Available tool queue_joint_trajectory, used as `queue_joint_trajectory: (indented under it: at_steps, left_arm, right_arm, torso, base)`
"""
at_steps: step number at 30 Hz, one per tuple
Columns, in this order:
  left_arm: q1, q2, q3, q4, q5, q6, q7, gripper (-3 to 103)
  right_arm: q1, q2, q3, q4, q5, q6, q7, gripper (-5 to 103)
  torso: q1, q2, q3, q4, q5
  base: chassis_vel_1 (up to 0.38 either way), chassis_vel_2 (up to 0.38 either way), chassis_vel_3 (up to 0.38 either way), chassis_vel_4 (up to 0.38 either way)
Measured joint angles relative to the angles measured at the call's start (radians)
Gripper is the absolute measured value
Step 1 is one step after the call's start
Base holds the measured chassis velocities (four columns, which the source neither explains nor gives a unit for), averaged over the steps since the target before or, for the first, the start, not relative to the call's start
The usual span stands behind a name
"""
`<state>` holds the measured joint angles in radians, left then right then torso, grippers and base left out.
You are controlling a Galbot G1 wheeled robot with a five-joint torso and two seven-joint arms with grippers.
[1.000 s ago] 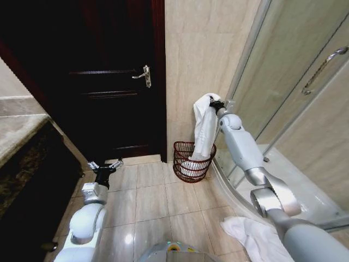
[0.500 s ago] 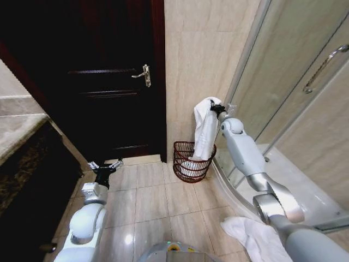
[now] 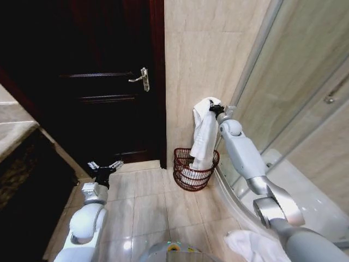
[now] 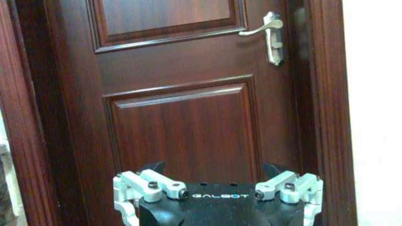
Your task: Discard the used towel into the hamper.
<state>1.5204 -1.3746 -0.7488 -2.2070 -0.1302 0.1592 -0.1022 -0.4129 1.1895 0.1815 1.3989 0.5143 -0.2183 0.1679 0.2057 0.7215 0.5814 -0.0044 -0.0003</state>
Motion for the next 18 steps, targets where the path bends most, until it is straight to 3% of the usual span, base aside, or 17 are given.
queue_joint_trajectory:
  at_steps: [4, 7, 18]
  left_arm:
    - [0.000, 0.000, 0.000, 0.000, 0.000, 0.000, 0.000, 100]
    - [0.000, 0.000, 0.000, 0.000, 0.000, 0.000, 0.000, 100]
    - [0.000, 0.000, 0.000, 0.000, 0.000, 0.000, 0.000, 100]
  right_arm:
    - [-0.170, -0.030, 0.036, 0.193, -0.005, -0.033, 0.048, 5]
    - [-0.205, -0.034, 0.055, 0.228, -0.008, -0.034, 0.049, 5]
    - [-0.161, -0.030, 0.046, 0.163, 0.019, -0.032, 0.026, 5]
  torso:
    - [-0.001, 0.002, 0.000, -0.0007, 0.0004]
    - [-0.001, 0.003, 0.000, -0.0007, 0.0003]
    - [0.001, 0.003, 0.002, 0.0001, 0.0003]
  base:
    - [0.004, 0.016, -0.006, 0.007]
    - [0.040, -0.073, -0.051, 0.037]
    - [0.008, -0.017, -0.018, 0.011]
